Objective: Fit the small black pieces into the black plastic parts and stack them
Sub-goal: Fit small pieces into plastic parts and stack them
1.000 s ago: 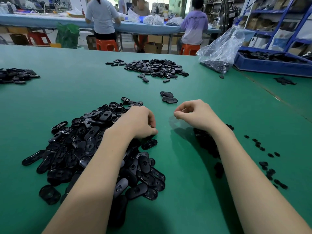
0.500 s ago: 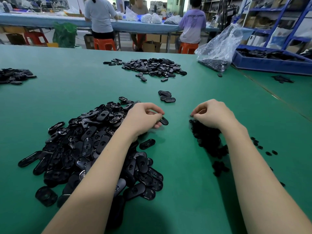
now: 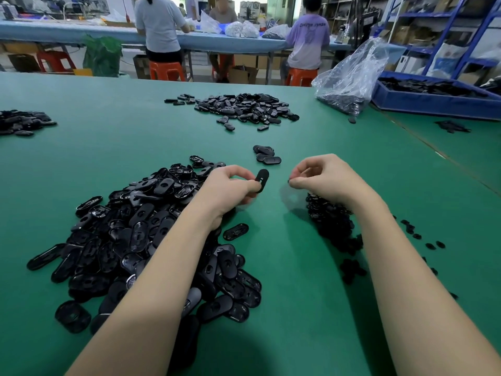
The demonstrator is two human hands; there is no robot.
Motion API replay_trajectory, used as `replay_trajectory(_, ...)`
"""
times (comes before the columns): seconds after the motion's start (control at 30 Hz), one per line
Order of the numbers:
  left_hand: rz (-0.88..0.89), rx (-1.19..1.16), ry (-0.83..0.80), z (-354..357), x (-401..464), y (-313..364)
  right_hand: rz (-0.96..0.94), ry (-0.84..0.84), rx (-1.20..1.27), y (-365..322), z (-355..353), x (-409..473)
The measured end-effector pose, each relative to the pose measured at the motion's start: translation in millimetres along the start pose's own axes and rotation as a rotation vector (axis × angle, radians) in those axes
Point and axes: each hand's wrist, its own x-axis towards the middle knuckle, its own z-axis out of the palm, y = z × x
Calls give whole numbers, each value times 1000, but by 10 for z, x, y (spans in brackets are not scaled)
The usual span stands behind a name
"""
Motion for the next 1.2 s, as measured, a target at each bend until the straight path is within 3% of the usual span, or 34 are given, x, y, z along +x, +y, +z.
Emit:
replay_trajectory(0.13, 11, -135, -50, 9, -23, 6, -64, -169, 303, -61, 73, -39)
replay_trajectory(0.3, 36, -152, -81, -3, -50, 13, -46, -241, 368, -85, 124, -74)
replay_trajectory(0.57, 58, -58, 51, -21, -11, 18, -32, -207, 363, -124, 97, -84)
replay_trajectory(0.83, 48, -202, 46, -23, -11, 45, -6, -155, 382, -167, 132, -71)
replay_trajectory(1.2, 101, -114, 20, -10, -56, 50, -14, -75, 261, -306, 110, -38)
